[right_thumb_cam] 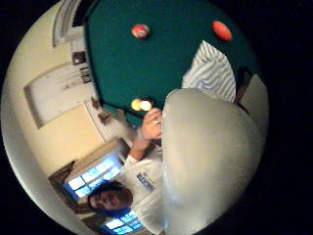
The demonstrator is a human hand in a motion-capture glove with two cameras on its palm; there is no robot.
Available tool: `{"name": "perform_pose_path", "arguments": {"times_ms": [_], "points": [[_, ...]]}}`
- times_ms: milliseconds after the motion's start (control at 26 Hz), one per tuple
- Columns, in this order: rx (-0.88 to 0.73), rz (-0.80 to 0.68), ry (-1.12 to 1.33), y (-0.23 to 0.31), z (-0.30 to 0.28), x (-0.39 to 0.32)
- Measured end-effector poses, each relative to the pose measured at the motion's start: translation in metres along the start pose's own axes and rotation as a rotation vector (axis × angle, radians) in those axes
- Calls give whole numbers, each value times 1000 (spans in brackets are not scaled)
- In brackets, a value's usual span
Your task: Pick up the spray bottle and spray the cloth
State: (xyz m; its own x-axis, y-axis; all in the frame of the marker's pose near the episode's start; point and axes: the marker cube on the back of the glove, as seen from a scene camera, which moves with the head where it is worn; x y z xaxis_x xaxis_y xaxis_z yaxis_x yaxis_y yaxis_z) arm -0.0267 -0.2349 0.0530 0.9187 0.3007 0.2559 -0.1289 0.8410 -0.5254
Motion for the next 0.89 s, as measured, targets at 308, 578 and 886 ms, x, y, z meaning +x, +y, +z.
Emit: {"name": "perform_pose_path", "arguments": {"times_ms": [308, 578, 886], "points": [[163, -252, -304, 2, -34, -67], [220, -454, -557, 0, -17, -125], [266, -597, -713, -9, 7, -159]]}}
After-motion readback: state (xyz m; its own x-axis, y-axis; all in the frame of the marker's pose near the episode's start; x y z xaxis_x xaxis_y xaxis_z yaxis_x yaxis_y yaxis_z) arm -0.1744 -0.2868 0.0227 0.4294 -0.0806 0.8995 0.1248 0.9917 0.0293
